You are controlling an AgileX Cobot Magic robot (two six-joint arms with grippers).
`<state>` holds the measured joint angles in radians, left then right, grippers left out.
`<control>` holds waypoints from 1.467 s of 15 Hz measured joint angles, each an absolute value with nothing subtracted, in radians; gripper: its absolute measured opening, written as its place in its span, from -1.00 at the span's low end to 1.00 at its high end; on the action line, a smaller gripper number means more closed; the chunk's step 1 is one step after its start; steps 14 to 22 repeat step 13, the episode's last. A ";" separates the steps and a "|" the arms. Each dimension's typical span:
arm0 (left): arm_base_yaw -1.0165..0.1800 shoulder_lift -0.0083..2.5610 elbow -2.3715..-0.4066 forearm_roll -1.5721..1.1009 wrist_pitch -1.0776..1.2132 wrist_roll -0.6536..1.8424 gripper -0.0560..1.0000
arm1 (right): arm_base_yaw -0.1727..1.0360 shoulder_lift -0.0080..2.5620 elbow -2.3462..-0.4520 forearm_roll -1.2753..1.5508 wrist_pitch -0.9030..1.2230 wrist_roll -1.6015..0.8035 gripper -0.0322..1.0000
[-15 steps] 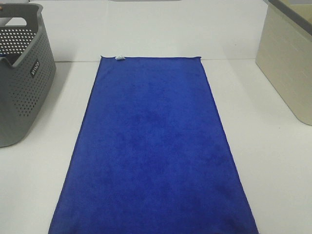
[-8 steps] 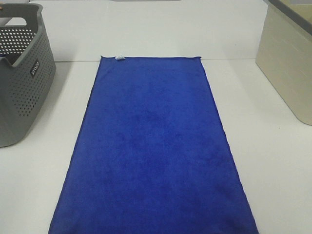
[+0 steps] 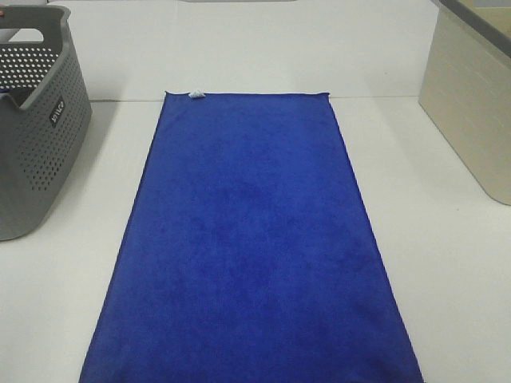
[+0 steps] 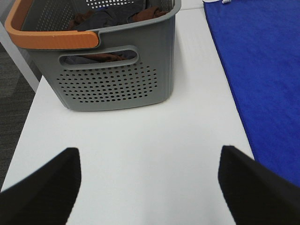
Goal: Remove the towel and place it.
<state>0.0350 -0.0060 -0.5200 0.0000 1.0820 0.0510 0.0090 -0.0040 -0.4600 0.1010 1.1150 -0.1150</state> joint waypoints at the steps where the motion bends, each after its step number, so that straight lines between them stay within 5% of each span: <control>1: 0.035 -0.006 -0.520 0.000 1.082 0.052 0.54 | 0.009 -0.004 -0.460 0.101 1.115 -0.115 0.52; 22: 0.035 -0.006 -0.520 0.000 1.082 0.052 0.54 | 0.009 -0.004 -0.460 0.101 1.115 -0.115 0.52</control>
